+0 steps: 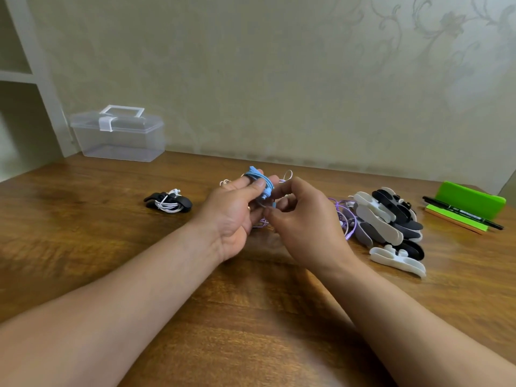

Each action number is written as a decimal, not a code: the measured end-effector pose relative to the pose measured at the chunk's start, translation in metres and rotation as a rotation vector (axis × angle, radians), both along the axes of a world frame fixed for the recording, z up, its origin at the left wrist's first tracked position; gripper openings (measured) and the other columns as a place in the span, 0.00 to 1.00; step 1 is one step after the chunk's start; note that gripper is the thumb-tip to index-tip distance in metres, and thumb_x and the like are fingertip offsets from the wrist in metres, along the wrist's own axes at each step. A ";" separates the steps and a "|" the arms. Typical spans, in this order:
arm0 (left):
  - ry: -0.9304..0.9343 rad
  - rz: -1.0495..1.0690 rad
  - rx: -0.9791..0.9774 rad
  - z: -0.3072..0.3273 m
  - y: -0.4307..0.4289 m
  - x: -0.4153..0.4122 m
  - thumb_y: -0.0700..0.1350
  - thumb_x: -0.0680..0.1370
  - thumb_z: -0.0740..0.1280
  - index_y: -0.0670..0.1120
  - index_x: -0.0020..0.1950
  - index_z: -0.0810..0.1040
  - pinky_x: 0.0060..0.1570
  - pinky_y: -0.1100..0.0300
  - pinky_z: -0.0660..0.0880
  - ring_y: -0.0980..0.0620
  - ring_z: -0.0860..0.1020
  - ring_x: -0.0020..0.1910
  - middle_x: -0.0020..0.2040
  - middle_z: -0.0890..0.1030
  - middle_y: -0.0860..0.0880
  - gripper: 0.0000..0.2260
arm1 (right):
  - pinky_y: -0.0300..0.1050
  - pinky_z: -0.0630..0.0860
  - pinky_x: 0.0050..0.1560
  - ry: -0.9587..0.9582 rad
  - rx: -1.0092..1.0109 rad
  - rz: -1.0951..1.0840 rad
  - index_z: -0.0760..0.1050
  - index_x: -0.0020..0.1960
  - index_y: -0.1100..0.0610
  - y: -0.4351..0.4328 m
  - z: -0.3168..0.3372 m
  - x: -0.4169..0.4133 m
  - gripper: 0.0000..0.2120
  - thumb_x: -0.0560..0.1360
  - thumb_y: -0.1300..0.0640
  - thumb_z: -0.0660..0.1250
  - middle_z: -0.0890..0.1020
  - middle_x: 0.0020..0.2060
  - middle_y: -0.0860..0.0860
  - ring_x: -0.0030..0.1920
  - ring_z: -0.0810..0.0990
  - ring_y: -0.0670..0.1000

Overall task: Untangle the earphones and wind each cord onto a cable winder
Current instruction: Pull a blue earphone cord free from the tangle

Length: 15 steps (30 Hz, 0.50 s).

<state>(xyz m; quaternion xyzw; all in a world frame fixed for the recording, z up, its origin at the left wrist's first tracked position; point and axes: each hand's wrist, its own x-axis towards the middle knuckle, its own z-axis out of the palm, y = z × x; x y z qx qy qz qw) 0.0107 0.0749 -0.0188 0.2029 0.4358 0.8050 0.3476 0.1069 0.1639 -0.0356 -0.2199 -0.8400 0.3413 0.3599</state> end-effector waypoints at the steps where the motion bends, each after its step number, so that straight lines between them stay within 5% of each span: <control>1: -0.012 0.001 -0.010 -0.001 0.000 -0.001 0.36 0.85 0.60 0.42 0.56 0.80 0.39 0.62 0.82 0.45 0.83 0.52 0.59 0.85 0.45 0.09 | 0.37 0.70 0.35 -0.005 0.040 -0.006 0.79 0.49 0.49 0.000 0.000 0.000 0.09 0.75 0.61 0.73 0.80 0.35 0.46 0.35 0.77 0.44; 6: -0.026 0.034 -0.032 -0.001 -0.001 -0.006 0.37 0.85 0.63 0.42 0.52 0.83 0.34 0.65 0.80 0.55 0.83 0.38 0.47 0.88 0.48 0.09 | 0.50 0.71 0.37 -0.013 0.469 -0.014 0.79 0.45 0.56 -0.004 0.000 -0.004 0.05 0.78 0.57 0.72 0.79 0.39 0.51 0.38 0.76 0.54; 11: 0.224 0.099 -0.148 -0.008 0.003 -0.003 0.40 0.84 0.65 0.49 0.46 0.87 0.29 0.63 0.74 0.55 0.78 0.30 0.39 0.84 0.49 0.12 | 0.45 0.63 0.28 -0.062 0.825 -0.081 0.76 0.41 0.56 -0.009 0.000 -0.008 0.07 0.73 0.56 0.73 0.76 0.36 0.52 0.34 0.76 0.59; 15: 0.326 0.102 -0.191 -0.007 0.002 -0.006 0.39 0.83 0.66 0.46 0.57 0.86 0.25 0.68 0.70 0.60 0.75 0.27 0.37 0.81 0.50 0.09 | 0.50 0.66 0.36 -0.021 0.902 -0.027 0.77 0.40 0.58 -0.001 0.007 -0.004 0.07 0.72 0.59 0.75 0.76 0.41 0.54 0.41 0.73 0.59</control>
